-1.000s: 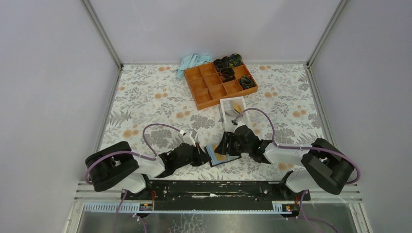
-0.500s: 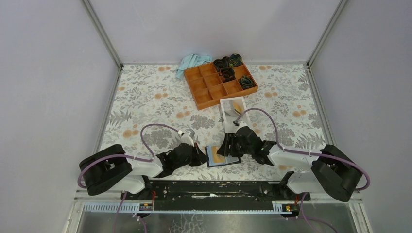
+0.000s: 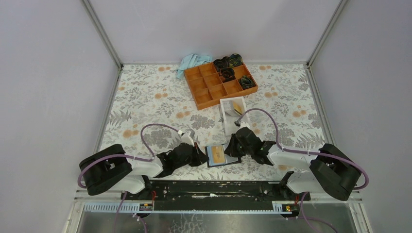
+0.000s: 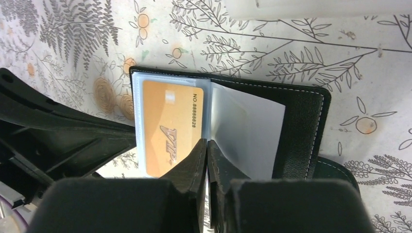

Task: Put the credit cards into the card holder
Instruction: Insert the credit card into the card holder.

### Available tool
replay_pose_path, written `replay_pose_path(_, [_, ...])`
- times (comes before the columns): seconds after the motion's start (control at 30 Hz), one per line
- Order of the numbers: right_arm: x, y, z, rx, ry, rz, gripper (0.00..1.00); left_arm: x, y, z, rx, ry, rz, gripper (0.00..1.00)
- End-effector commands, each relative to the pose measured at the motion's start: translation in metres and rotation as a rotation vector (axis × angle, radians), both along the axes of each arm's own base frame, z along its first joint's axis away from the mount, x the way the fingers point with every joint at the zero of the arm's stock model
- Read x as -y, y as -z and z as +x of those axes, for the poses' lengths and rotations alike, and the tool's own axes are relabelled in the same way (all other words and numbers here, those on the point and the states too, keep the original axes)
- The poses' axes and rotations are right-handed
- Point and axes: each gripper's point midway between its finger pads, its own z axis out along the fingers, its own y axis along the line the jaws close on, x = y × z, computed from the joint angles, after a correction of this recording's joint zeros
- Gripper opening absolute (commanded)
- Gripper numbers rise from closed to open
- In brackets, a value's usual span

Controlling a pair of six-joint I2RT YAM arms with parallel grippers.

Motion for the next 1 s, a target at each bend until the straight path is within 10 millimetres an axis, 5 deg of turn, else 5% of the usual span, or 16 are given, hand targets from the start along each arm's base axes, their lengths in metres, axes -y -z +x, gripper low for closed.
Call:
replay_pose_path(0.0, [0.004,0.004,0.003,0.020,0.011,-0.031,0.08,-0.010,0.016,-0.002,-0.020,-0.012,0.082,0.00])
replay_pose_path(0.97, [-0.023,0.004,-0.003,0.006,-0.053,-0.024,0.06,0.001,0.015,-0.001,-0.022,0.013,0.069,0.00])
